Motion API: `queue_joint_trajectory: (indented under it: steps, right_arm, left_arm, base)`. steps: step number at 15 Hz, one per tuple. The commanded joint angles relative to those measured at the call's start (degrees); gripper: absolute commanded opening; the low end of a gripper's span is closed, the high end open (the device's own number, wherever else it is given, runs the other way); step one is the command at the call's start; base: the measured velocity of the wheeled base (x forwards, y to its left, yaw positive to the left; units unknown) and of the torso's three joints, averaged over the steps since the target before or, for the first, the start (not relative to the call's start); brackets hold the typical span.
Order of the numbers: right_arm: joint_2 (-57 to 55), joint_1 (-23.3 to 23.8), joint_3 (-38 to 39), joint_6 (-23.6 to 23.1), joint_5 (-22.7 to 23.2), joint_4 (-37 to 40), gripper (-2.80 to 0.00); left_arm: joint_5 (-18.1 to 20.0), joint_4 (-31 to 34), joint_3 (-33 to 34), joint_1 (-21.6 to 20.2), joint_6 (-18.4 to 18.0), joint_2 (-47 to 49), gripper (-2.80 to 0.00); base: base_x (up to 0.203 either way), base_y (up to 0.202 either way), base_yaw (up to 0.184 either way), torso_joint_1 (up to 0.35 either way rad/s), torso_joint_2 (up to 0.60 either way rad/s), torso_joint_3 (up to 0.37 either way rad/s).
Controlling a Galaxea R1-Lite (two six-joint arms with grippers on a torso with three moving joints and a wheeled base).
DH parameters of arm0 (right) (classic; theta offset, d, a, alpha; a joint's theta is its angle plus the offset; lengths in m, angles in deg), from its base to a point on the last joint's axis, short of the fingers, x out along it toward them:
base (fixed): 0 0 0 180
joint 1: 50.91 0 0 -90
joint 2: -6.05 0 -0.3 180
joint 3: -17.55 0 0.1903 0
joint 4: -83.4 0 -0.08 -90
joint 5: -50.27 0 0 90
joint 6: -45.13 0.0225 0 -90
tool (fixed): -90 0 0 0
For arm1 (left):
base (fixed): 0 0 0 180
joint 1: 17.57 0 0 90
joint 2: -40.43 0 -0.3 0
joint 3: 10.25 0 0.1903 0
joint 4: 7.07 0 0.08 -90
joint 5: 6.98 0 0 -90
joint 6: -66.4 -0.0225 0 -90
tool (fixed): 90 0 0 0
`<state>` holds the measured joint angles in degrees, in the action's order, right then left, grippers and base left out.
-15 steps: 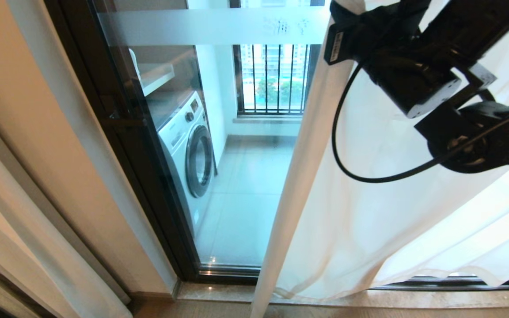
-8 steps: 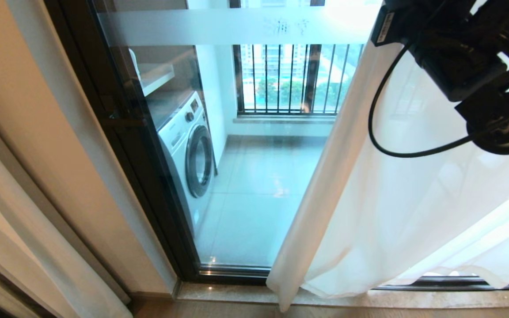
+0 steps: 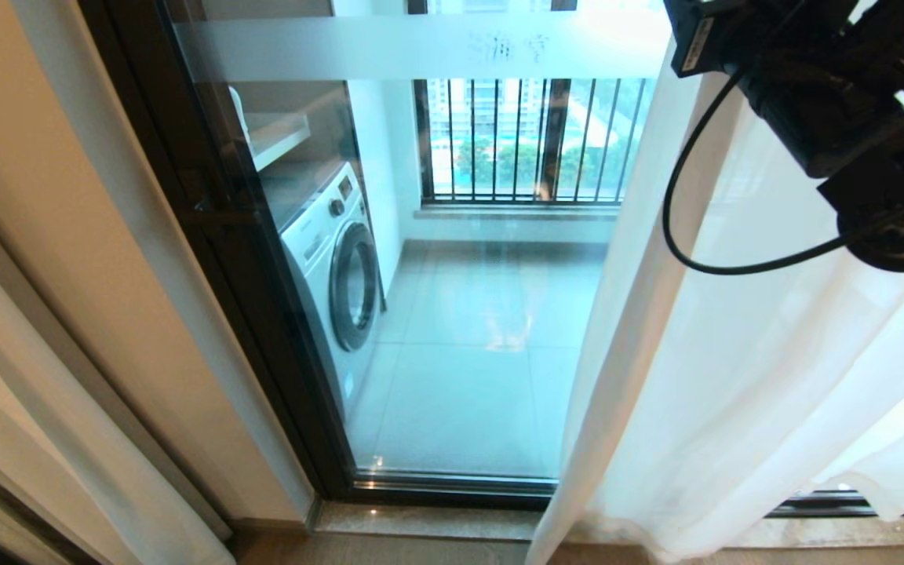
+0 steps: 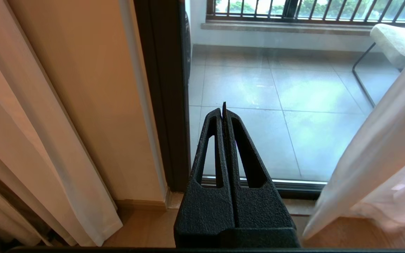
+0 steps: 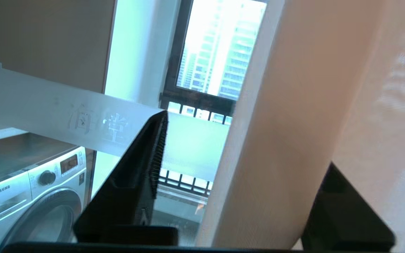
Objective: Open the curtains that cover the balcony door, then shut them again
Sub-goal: Close the inner curtains on both sides
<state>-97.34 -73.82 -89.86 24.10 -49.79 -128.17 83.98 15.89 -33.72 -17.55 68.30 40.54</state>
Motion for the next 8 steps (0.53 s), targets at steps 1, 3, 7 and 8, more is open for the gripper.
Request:
queue_joint_trajectory:
  steps: [1, 3, 7, 8]
  right_arm:
    - [1.0, 0.0, 1.4, -0.2, -0.1, -0.1, 0.0]
    - [3.1, 0.0, 4.7, -0.5, -0.1, 0.4, 0.0]
    - [9.3, 0.0, 13.6, -0.6, -0.2, 1.9, 0.0]
    - [11.0, 0.0, 15.9, -0.7, -0.2, 2.4, 0.0]
  left_arm:
    - [0.0, 0.0, 0.0, 0.0, 0.0, 0.0, -2.8]
    - [0.0, 0.0, 0.0, 0.0, 0.0, 0.0, -2.8]
    - [0.0, 0.0, 0.0, 0.0, 0.0, 0.0, -2.8]
    - [0.0, 0.0, 0.0, 0.0, 0.0, 0.0, -2.8]
  base:
    - [0.0, 0.0, 0.0, 0.0, 0.0, 0.0]
    - [0.0, 0.0, 0.0, 0.0, 0.0, 0.0]
    - [0.0, 0.0, 0.0, 0.0, 0.0, 0.0]
    - [0.0, 0.0, 0.0, 0.0, 0.0, 0.0]
